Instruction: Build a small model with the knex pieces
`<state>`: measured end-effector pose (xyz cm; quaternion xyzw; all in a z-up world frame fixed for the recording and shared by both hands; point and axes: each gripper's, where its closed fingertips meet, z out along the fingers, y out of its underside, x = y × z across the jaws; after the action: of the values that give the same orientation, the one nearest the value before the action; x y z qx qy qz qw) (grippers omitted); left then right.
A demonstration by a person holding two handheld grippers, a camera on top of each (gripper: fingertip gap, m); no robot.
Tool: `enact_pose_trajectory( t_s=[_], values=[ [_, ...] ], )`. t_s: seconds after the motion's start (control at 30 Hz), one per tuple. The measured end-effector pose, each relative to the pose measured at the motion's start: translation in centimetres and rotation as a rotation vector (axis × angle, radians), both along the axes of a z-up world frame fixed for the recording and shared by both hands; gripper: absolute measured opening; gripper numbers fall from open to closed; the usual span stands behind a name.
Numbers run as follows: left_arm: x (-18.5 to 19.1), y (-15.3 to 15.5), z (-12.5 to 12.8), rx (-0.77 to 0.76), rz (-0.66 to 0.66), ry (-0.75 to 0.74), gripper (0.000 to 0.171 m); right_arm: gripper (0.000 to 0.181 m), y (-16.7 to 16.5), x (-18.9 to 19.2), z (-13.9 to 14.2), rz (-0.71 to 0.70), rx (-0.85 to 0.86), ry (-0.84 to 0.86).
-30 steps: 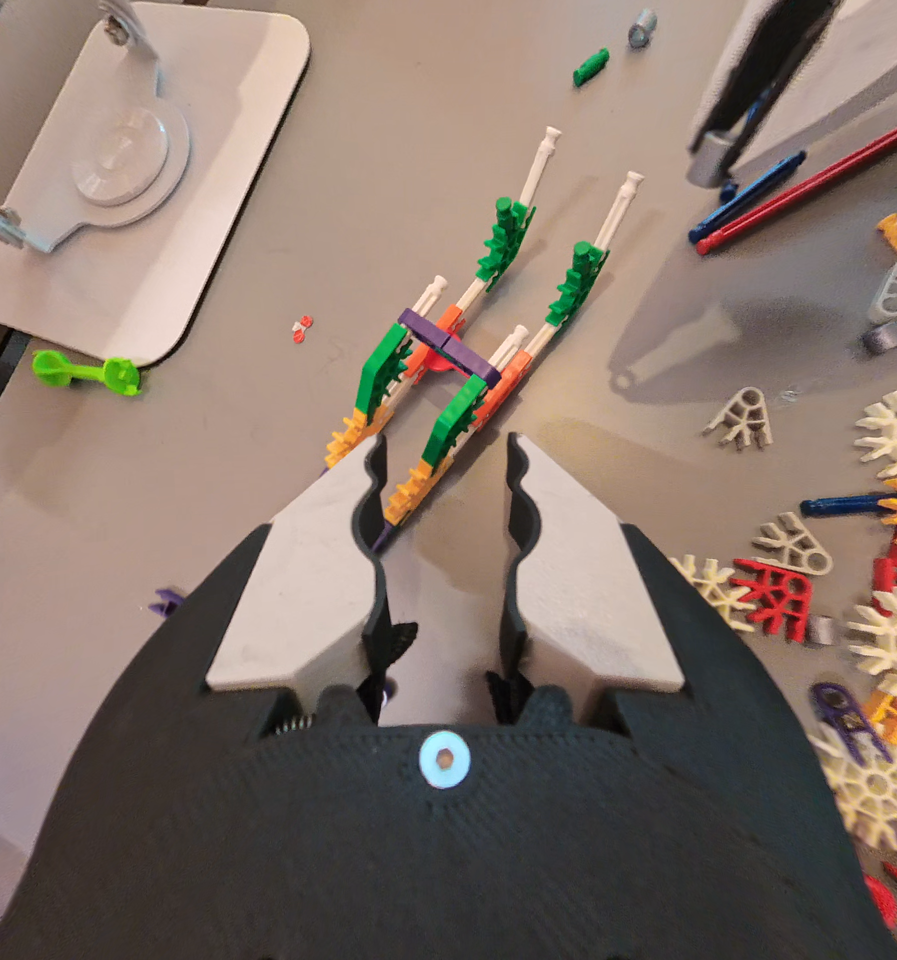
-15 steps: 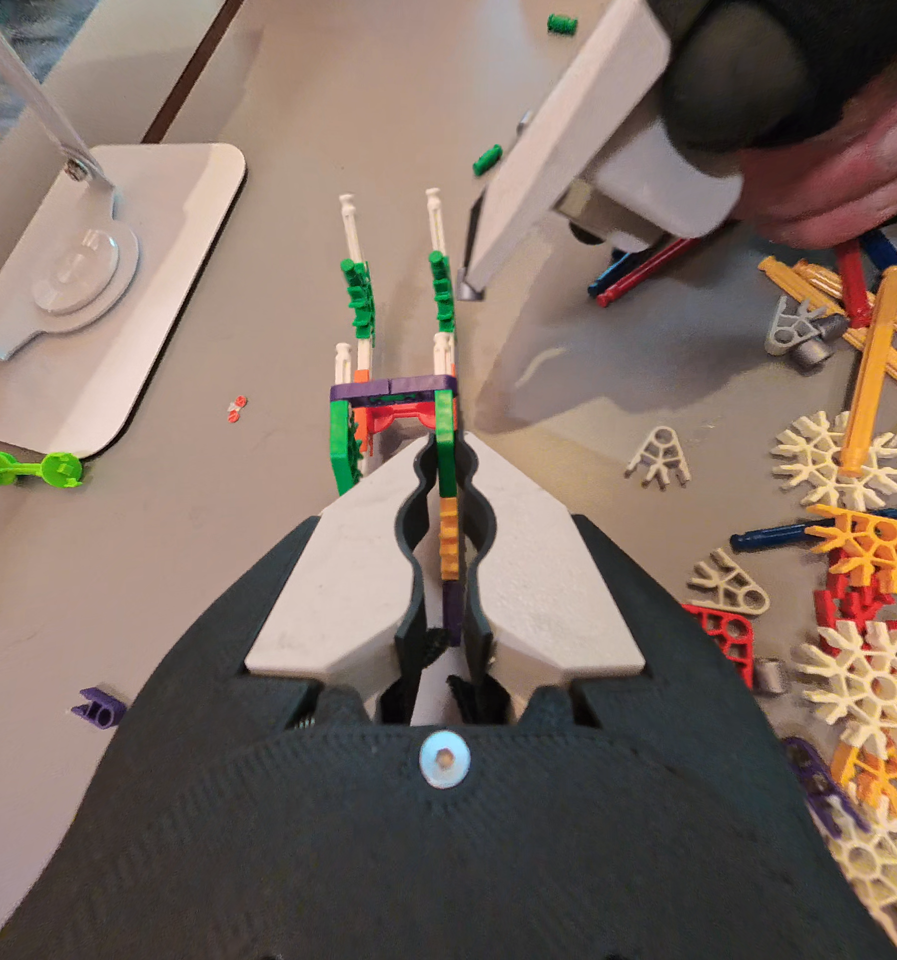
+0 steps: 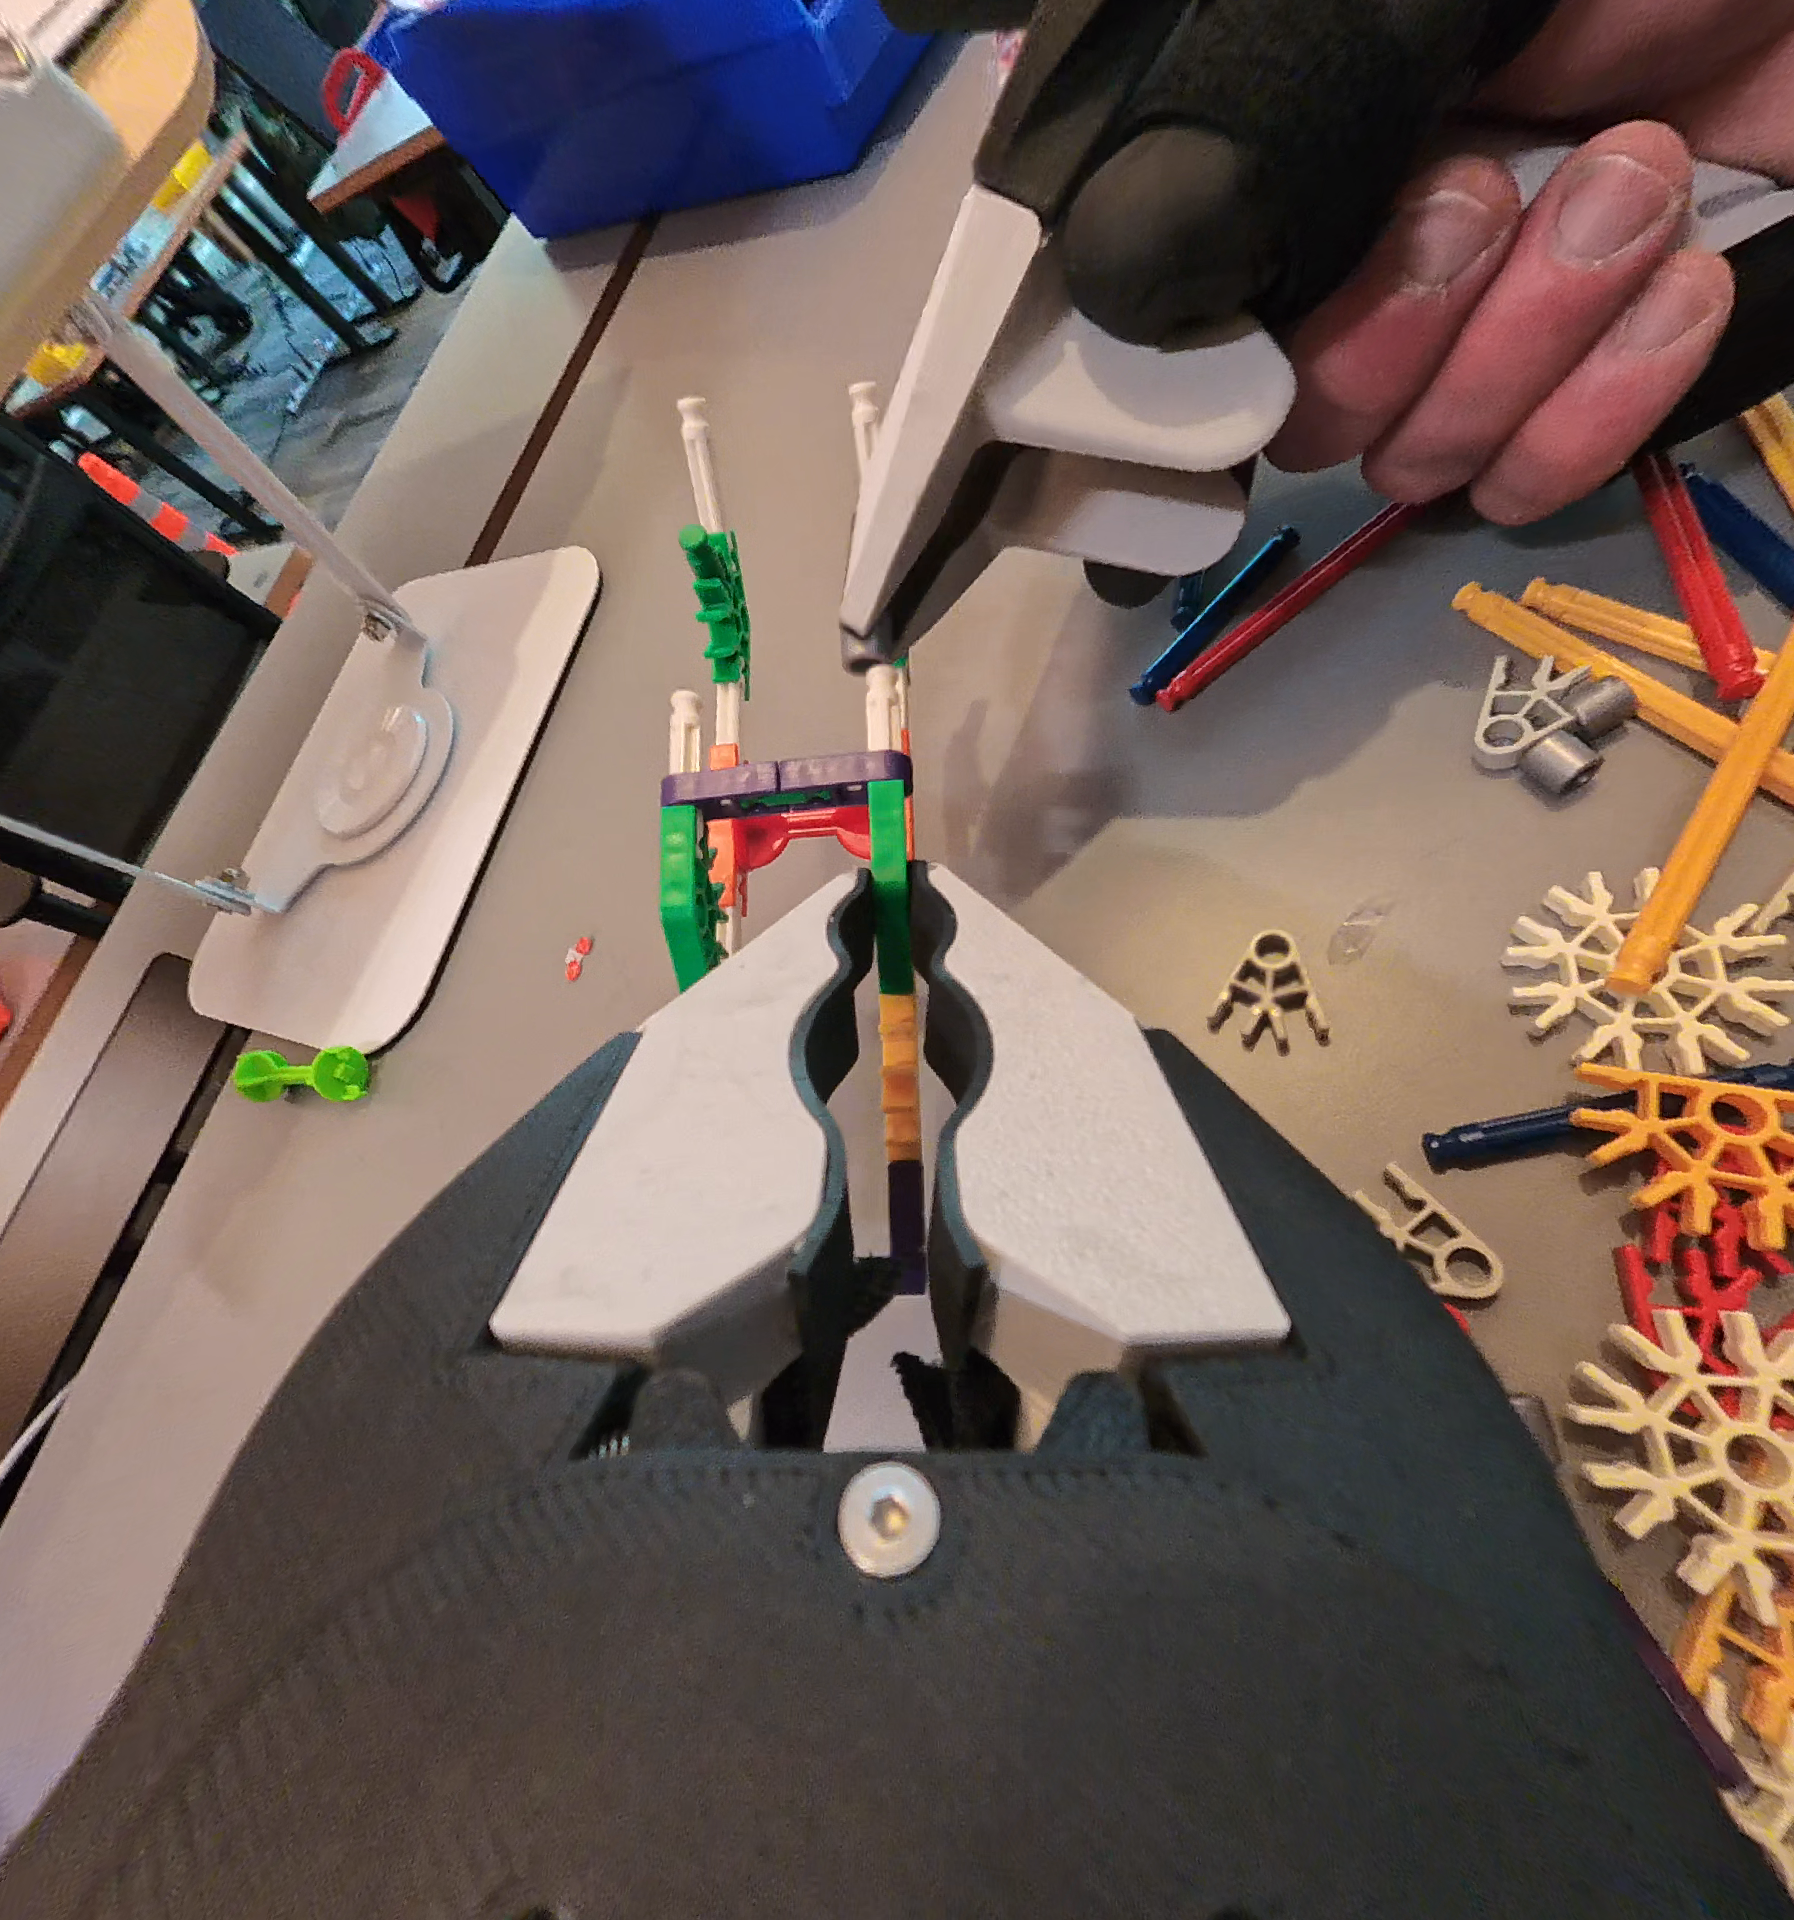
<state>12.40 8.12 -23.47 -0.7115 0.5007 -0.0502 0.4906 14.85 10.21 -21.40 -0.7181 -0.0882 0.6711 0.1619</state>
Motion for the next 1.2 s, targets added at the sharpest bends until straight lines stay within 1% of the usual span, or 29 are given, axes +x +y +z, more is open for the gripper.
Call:
enact_pose_trajectory(
  t_s=[0.37, 0.5, 0.63, 0.67, 0.7, 0.73, 0.87, 0.9, 0.93, 1.0, 1.03, 1.1, 1.2],
  values=[
    [0.8, -0.2, 1.4, 0.095, -0.017, 0.033, 0.003, 0.007, -1.2, -0.1, 1.0, 0.047, -0.032, 0.073],
    [0.9, -0.3, 1.7, 0.121, -0.019, 0.045, 0.003, 0.007, -1.7, -0.6, 1.3, 0.063, -0.017, 0.066],
    [0.8, -0.5, 1.6, 0.1, -0.016, 0.022, 0.003, 0.009, -1.8, -0.7, 1.2, 0.066, -0.014, 0.04],
    [0.9, -0.5, 1.6, 0.081, -0.013, 0.004, 0.003, 0.028, -1.8, -0.8, 1.3, 0.066, -0.023, 0.044],
    [0.8, -0.5, 1.4, 0.066, -0.007, 0.0, 0.003, 0.035, -1.8, -0.7, 1.3, 0.065, -0.031, 0.043],
    [0.6, -0.4, 1.4, 0.061, -0.001, -0.006, 0.003, 0.041, -1.8, -0.5, 1.3, 0.059, -0.028, 0.033],
    [0.0, -0.3, 1.1, 0.013, 0.017, -0.046, 0.003, 0.051, -2.3, 0.9, 1.5, 0.056, 0.01, -0.023],
    [-0.2, -0.3, 0.9, 0.003, 0.018, -0.043, 0.003, 0.05, -2.7, 1.4, 1.5, 0.065, 0.037, -0.058],
    [-0.3, -0.4, 0.5, -0.027, 0.014, -0.037, 0.003, 0.044, -3.1, 2.0, 1.2, 0.077, 0.085, -0.121],
    [-0.6, -0.4, -0.1, -0.066, 0.013, -0.039, 0.003, 0.032, -4.4, 3.4, 0.3, 0.134, 0.238, -0.296],
    [-0.7, -0.4, -0.4, -0.091, 0.016, -0.04, 0.003, 0.029, -5.1, 4.0, -0.2, 0.17, 0.324, -0.39],
    [-1.0, -0.4, -1.0, -0.139, 0.018, -0.043, 0.003, 0.022, -7.0, 5.0, -1.7, 0.28, 0.482, -0.569],
    [-0.9, -0.6, -1.5, -0.213, 0.006, -0.064, 0.003, 0.016, -9.7, 5.2, -3.2, 0.435, 0.679, -0.723]
  ],
)
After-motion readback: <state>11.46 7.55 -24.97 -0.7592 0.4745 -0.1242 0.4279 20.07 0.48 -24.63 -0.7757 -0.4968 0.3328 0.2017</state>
